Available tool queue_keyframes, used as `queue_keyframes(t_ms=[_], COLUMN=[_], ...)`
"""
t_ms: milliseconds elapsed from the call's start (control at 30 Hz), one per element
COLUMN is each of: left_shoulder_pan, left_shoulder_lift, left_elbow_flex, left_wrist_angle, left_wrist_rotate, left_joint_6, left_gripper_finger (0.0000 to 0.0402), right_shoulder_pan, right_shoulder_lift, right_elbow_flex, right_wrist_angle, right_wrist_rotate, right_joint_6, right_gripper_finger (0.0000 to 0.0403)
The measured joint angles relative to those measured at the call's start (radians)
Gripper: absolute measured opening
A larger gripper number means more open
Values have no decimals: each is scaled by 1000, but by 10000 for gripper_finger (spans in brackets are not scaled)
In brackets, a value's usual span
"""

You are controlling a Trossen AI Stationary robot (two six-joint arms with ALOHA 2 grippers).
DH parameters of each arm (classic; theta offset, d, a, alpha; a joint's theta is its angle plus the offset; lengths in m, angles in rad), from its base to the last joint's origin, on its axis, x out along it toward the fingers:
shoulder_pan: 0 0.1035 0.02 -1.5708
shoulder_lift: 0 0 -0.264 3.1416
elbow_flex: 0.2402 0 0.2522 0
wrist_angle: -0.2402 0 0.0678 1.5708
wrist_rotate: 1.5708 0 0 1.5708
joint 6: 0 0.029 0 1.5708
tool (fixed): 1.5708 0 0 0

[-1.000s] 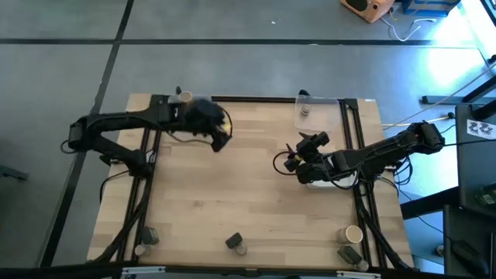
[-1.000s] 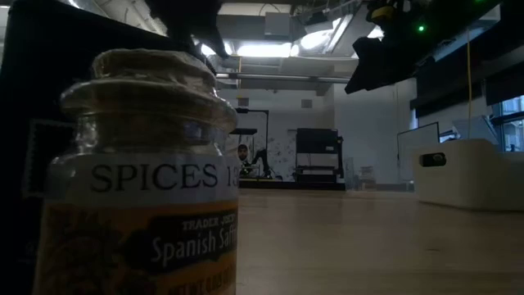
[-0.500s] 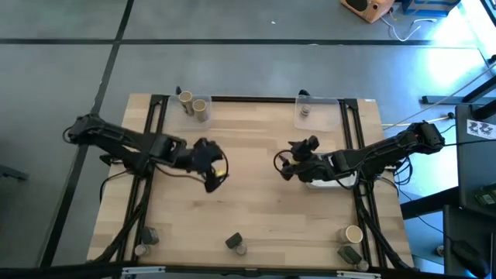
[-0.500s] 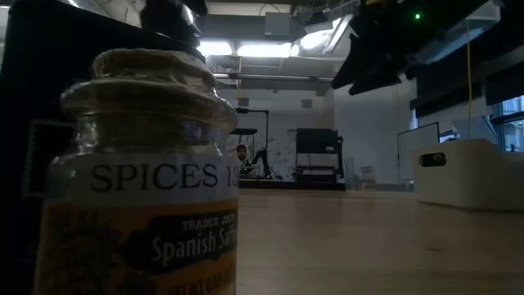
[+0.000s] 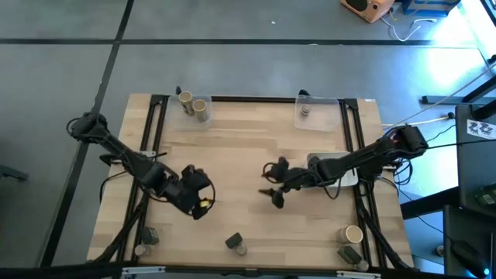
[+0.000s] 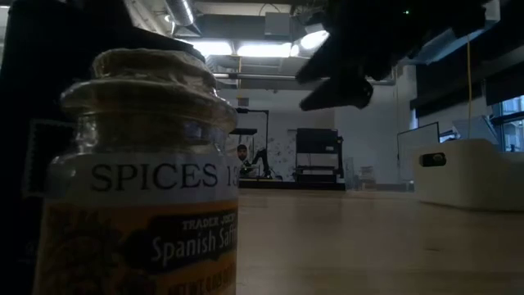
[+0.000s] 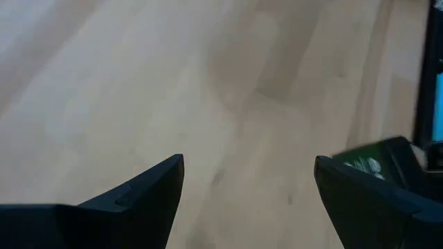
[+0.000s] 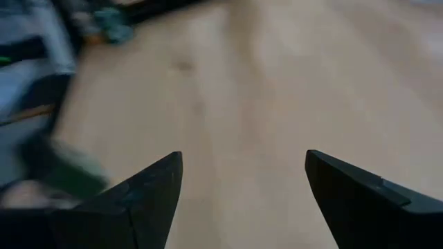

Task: Sort spices by type
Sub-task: Put the middle black seasoning can into the white bin

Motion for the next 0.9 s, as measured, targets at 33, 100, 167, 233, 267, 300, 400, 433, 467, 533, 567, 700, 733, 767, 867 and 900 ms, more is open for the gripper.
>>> queue_keyframes(t_ms=[33, 100, 167, 233, 267, 300, 400, 433, 467, 533, 567, 700, 733, 767, 867, 900], left_shoulder_pan=[-15, -47, -74, -95, -105, -113, -140, -147, -155, -174, -182, -215, -220, -228, -237, -240], left_shoulder_lift=[2, 11, 27, 42, 52, 63, 97, 111, 124, 150, 162, 215, 229, 243, 284, 296], left_elbow_flex=[-18, -47, -64, -78, -84, -89, -95, -95, -95, -95, -95, -95, -95, -95, -95, -95], left_wrist_angle=[29, 65, 96, 122, 134, 148, 174, 178, 185, 197, 204, 233, 245, 255, 277, 286], left_wrist_rotate=[-2, -2, -3, -3, -4, -4, -4, -4, -4, -4, -4, -4, -6, -12, -32, -34], left_joint_6=[-20, -50, -75, -96, -105, -119, -149, -158, -172, -200, -209, -254, -262, -275, -297, -298], left_gripper_finger=[306, 306, 306, 306, 306, 306, 306, 306, 306, 306, 306, 306, 306, 306, 306, 306], right_shoulder_pan=[11, 27, 47, 67, 76, 85, 100, 100, 98, 95, 94, 108, 114, 121, 144, 147], right_shoulder_lift=[18, 45, 70, 96, 110, 119, 147, 149, 153, 157, 160, 209, 227, 250, 315, 342], right_elbow_flex=[0, 0, 0, 0, 0, 0, 0, 0, 0, 9, 15, 59, 77, 101, 176, 208], right_wrist_angle=[49, 113, 188, 265, 303, 326, 391, 397, 413, 428, 432, 443, 442, 445, 429, 426], right_wrist_rotate=[-25, -61, -88, -98, -105, -115, -86, -66, -49, -47, -61, -177, -199, -211, -241, -250], right_joint_6=[-6, -28, -51, -74, -81, -83, -84, -82, -73, -49, -52, -98, -116, -140, -213, -234], right_gripper_finger=[303, 303, 303, 303, 303, 303, 303, 303, 303, 303, 303, 303, 303, 303, 303, 303])
